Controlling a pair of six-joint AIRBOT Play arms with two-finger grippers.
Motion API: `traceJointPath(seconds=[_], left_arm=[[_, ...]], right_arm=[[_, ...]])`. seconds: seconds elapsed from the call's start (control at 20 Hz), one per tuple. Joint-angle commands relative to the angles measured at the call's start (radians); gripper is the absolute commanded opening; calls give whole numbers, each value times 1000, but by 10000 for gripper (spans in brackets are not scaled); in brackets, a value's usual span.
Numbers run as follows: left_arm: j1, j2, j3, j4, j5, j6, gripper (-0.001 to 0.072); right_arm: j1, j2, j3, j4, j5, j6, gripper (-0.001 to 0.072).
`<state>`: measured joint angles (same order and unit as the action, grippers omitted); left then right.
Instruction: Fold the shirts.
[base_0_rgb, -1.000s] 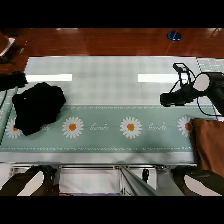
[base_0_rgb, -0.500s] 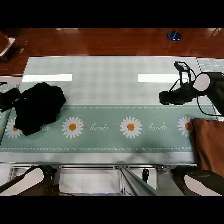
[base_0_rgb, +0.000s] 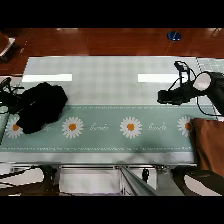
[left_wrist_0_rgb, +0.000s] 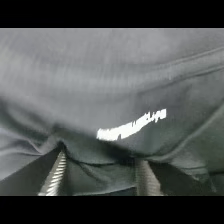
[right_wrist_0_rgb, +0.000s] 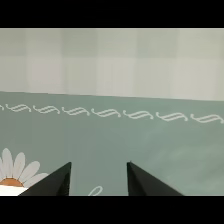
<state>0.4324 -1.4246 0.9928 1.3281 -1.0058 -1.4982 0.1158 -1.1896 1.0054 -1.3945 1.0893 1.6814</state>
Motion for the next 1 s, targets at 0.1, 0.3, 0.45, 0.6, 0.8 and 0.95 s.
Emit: traceJointPath(seconds=[0.1,0.3,0.45,0.6,0.8,0.95], left_arm=[[-48,-22,40,-39,-89,27,24],[-48,109,159,-259,-108,127,24],[-49,269,248,-432,-16,131,24],[-49,413,325,-673,32,236,24],[-80,544,406,-817,76,282,24],[-142,632,415,-830,152,283,23]], right_arm=[[0,1,0,28,6,4,408],[0,55,0,29,17,0,407],[0,158,0,28,18,0,407],[0,270,0,28,26,0,407],[0,401,0,37,48,1,407],[0,477,0,52,66,1,407]])
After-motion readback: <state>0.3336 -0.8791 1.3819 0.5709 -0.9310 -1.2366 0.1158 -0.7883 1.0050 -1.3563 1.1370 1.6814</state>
